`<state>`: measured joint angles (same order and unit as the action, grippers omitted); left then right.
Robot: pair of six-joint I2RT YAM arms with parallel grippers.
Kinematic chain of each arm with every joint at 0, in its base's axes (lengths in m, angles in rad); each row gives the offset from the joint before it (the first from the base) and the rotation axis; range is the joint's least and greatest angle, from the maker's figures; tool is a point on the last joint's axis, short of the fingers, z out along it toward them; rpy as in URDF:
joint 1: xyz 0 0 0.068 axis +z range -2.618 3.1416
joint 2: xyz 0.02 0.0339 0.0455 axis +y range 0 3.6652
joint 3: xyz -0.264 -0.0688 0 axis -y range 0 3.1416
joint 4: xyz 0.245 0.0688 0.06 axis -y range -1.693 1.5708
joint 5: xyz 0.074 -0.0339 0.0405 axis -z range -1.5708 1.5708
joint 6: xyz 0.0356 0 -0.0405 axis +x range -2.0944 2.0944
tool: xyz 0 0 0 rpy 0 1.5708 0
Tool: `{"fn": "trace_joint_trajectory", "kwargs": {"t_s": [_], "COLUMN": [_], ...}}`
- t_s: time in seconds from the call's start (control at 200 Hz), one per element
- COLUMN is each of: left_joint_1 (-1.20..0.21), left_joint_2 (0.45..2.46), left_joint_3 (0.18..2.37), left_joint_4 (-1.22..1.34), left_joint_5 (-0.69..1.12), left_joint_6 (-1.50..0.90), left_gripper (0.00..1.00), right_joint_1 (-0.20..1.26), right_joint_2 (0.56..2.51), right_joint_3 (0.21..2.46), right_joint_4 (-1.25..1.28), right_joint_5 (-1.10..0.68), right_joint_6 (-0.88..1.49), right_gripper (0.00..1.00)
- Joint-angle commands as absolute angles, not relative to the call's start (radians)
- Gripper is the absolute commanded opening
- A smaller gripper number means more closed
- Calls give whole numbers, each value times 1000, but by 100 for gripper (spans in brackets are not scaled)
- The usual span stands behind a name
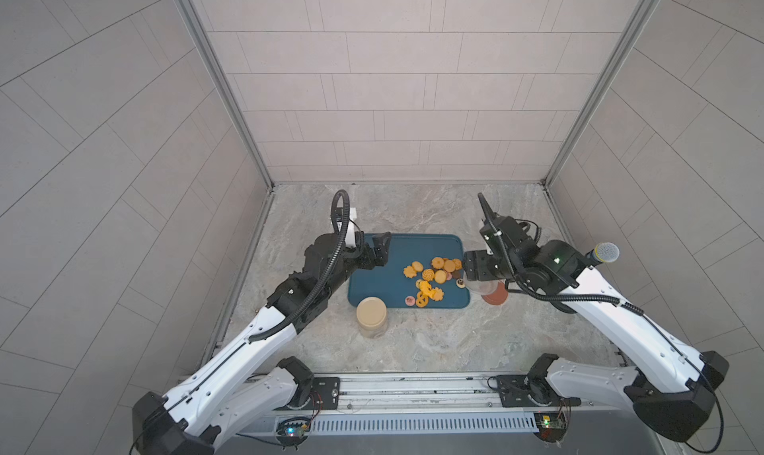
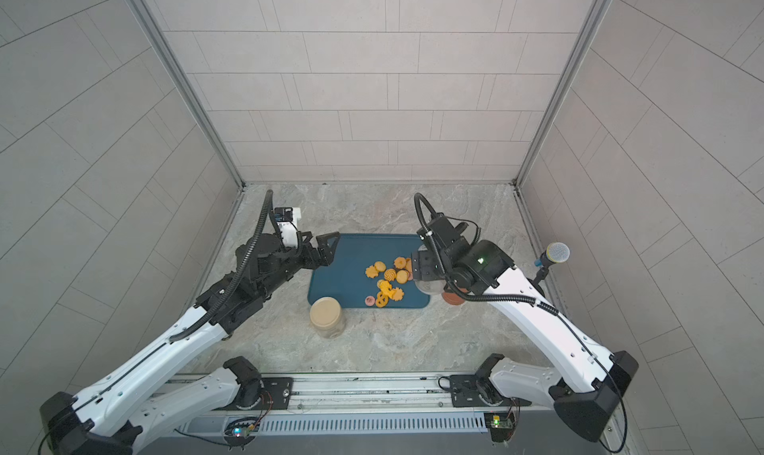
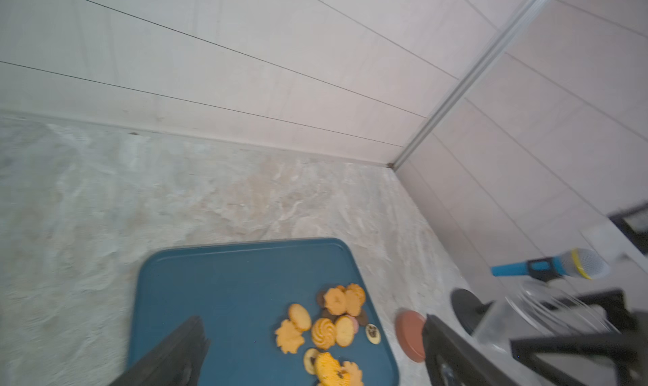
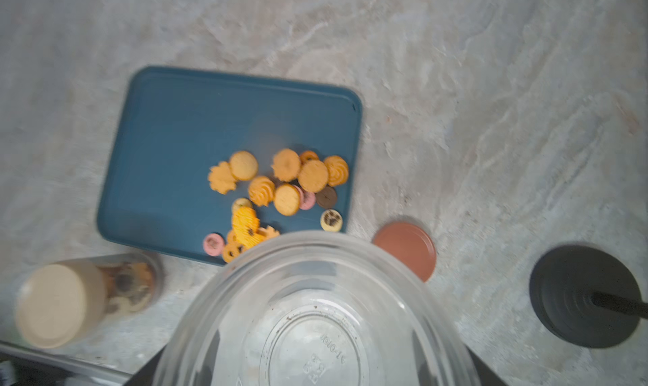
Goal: Pour the cookies out of the jar
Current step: Place the jar at the center of the board.
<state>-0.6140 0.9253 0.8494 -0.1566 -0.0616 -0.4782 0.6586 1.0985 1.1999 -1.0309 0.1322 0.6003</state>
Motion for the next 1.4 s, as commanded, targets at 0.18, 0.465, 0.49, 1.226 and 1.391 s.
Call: {"fn": "trace_joint_trajectory", "kwargs": {"t_s": [0.18, 0.465, 0.49, 1.226, 1.391], "left_joint_1": [-556, -527, -523, -486, -487], "left_joint_2": [990, 978, 976, 971, 979], "left_joint_3": [906, 879, 876, 852, 850], "left_joint_4": [-330, -300, -303, -304, -296], "left_joint_5": [-109, -54, -58, -45, -45], "left_joint_6": [-528, -551, -554, -618, -618], "left_gripper": [100, 100, 100, 93, 92], "right_joint_1": [814, 922, 922, 922, 922], "right_joint_2": [962, 1041, 1057, 1177, 1191], "right_joint_3": [891, 741, 734, 719, 721], "right_joint_4": [-872, -638, -621, -548, -546], "right_joint_5": [258, 311, 303, 170, 161], "right_joint_6": [730, 748, 747, 743, 738], "right_gripper": [0, 0, 0, 29, 59]}}
